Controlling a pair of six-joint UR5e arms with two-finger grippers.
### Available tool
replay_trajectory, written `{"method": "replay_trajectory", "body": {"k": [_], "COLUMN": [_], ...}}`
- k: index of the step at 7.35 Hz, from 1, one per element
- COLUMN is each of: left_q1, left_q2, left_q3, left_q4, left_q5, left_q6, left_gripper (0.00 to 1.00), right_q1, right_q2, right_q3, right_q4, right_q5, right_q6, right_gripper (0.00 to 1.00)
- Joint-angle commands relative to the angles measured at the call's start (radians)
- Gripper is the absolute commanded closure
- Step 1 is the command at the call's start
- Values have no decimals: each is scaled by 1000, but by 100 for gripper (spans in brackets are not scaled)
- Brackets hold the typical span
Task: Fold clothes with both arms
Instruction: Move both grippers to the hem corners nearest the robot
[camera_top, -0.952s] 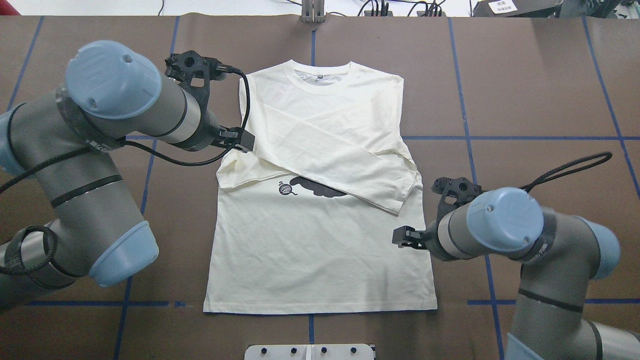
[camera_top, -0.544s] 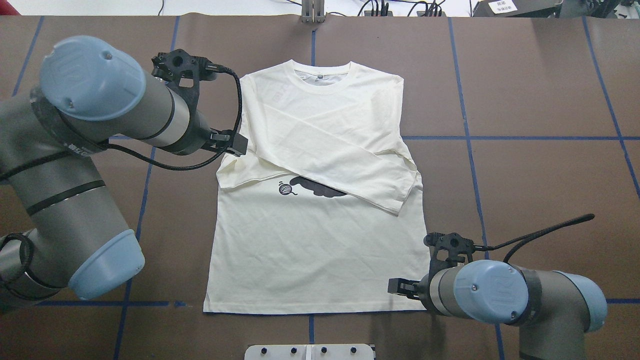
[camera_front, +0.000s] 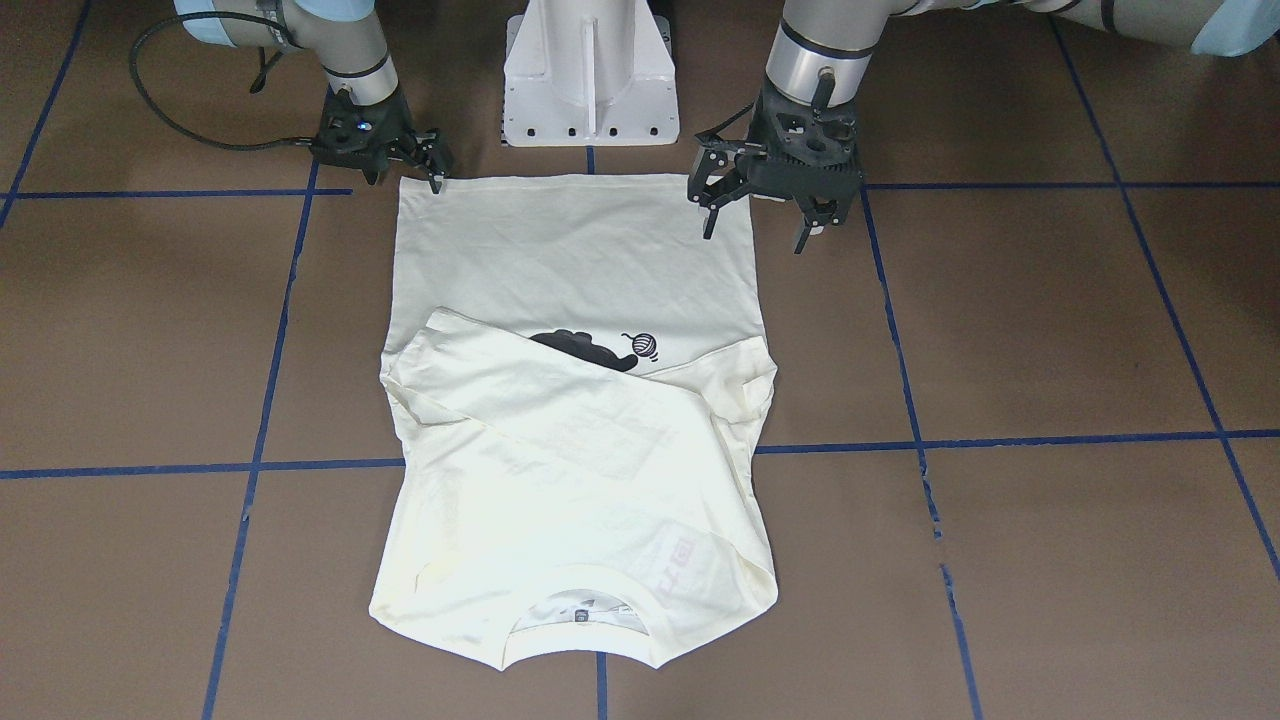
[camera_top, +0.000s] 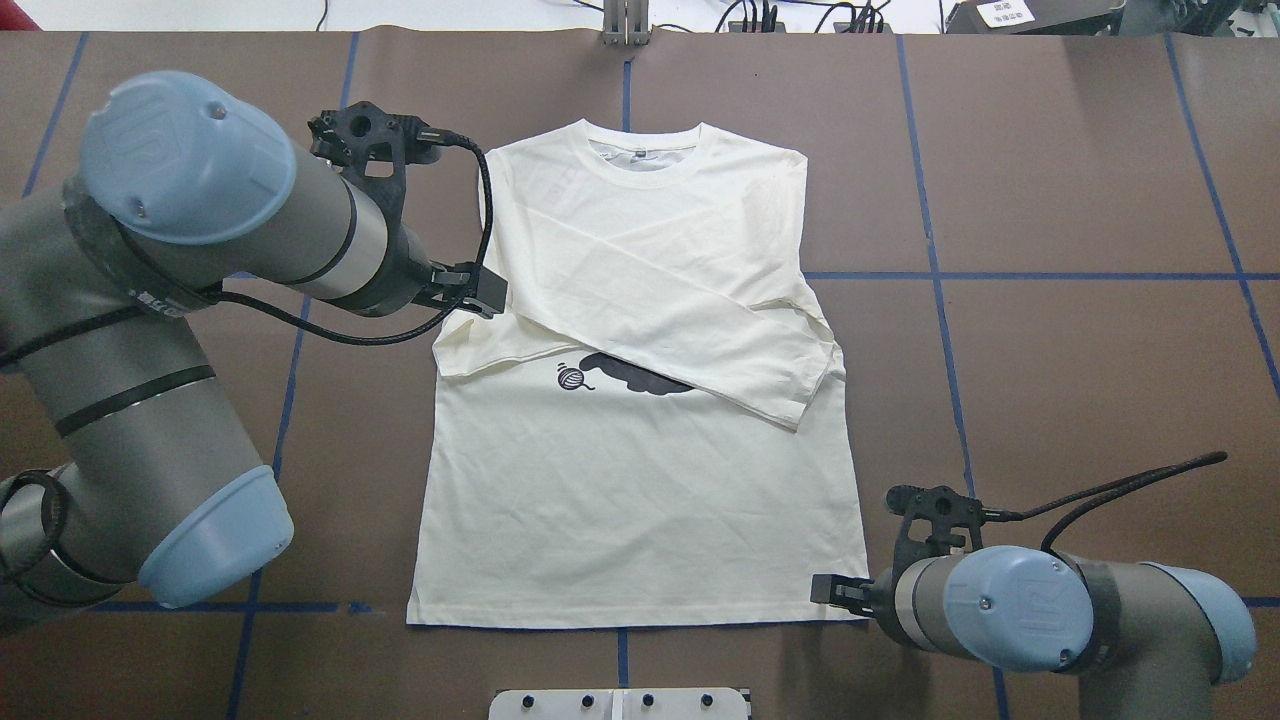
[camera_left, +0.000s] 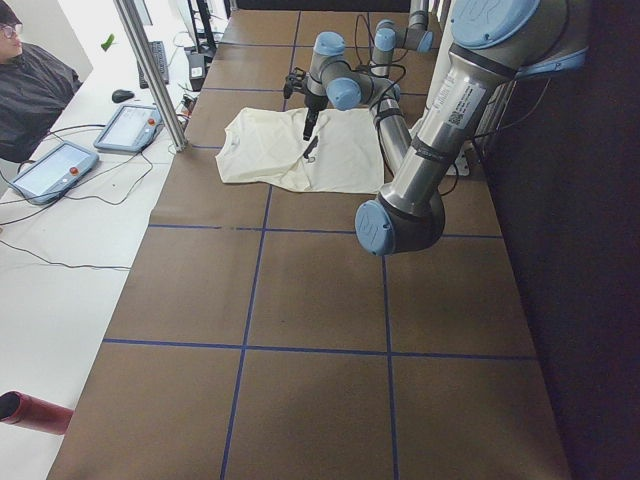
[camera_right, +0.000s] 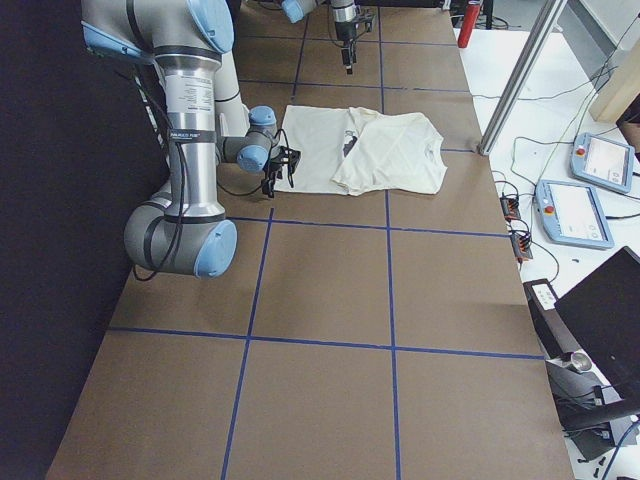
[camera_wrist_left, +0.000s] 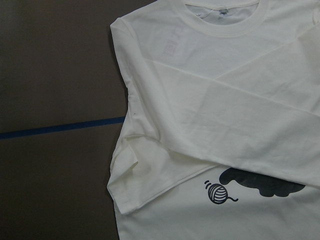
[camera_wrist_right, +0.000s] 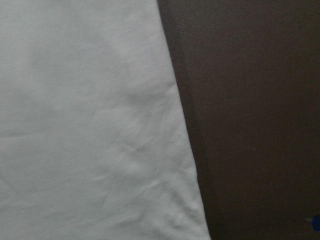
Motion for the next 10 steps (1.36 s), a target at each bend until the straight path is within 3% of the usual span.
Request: {"method": "replay_trajectory", "body": {"k": [1, 3, 5, 10], "left_q1": [11, 12, 32, 46], "left_q2": [-3, -3, -3, -15], "left_q3": [1, -1, 1, 4], "left_q4": [-2, -2, -2, -2], "left_q5": [0, 0, 5, 6], "left_q6": [-5, -7, -7, -27], "left_gripper": [0, 0, 0, 0], "right_q1": [-2, -3, -5, -2], "right_q2": [1, 4, 7, 9], "right_q3": [0, -3, -3, -1], "right_q4": [0, 0, 0, 3], "right_q5": [4, 4, 8, 47], "right_q6": [-1, -1, 1, -13], "right_gripper": [5, 19, 21, 99]}}
